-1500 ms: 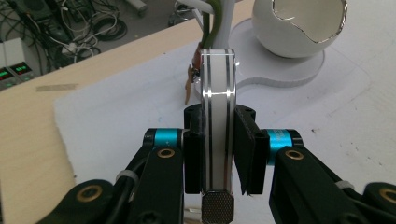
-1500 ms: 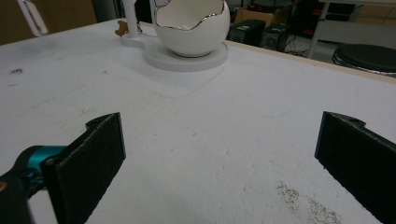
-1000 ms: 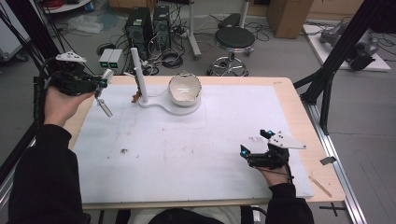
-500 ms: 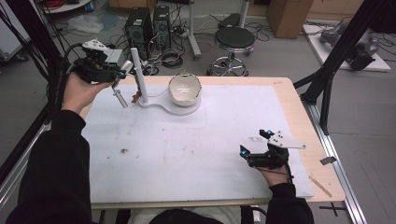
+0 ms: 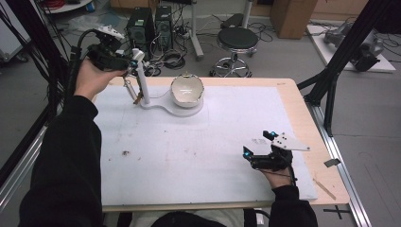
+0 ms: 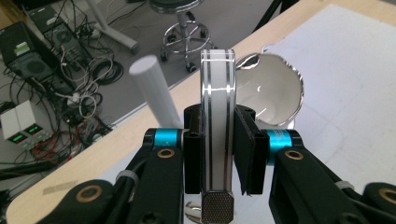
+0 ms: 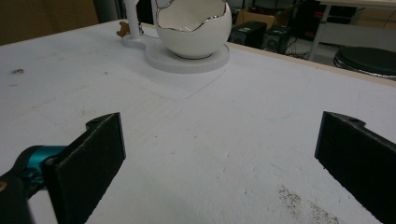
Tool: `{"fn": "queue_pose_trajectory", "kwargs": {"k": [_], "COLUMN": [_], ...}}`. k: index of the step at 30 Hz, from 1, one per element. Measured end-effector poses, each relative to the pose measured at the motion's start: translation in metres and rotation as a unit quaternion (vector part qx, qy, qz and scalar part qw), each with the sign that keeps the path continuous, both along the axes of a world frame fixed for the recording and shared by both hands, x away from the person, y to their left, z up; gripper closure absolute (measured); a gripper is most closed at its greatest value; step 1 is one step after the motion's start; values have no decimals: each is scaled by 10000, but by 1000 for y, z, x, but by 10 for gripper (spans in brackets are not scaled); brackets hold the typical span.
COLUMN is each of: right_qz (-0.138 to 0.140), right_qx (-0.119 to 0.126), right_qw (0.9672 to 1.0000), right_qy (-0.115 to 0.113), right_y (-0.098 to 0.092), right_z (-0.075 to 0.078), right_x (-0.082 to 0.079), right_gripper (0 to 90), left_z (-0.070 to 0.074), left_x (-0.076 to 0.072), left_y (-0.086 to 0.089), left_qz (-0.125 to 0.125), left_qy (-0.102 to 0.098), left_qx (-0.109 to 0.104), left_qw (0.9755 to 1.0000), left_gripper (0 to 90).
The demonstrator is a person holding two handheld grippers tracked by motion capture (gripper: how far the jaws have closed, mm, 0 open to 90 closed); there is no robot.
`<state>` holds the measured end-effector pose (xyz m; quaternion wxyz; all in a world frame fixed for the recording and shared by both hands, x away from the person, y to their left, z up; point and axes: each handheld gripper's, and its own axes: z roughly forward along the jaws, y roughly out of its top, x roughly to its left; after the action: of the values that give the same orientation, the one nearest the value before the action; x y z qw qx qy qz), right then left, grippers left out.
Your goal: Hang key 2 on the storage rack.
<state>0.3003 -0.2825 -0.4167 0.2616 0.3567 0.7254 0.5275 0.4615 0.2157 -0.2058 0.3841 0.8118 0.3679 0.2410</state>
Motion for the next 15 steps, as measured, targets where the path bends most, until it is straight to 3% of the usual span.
{"fn": "queue_pose_trajectory", "kwargs": {"k": [6,9,15], "right_qz": [-13,5,43], "right_qx": [38,34,51], "right_qw": [10000,10000,10000], "right_qy": [22,28,35], "right_y": [-2,-2,-2], "right_z": [0,0,0], "right_x": [-1,0,0], "right_gripper": [7,7,7], "left_z": [3,8,13], "left_x": [7,11,24], "left_y": [-11,-15,-21], "left_qz": [-190,-222,-140], "left_qy": [-49,-103,-104], "left_qx": [-38,-180,-106], "left_qw": [9998,9995,9998], "left_gripper": [747,747,748]}}
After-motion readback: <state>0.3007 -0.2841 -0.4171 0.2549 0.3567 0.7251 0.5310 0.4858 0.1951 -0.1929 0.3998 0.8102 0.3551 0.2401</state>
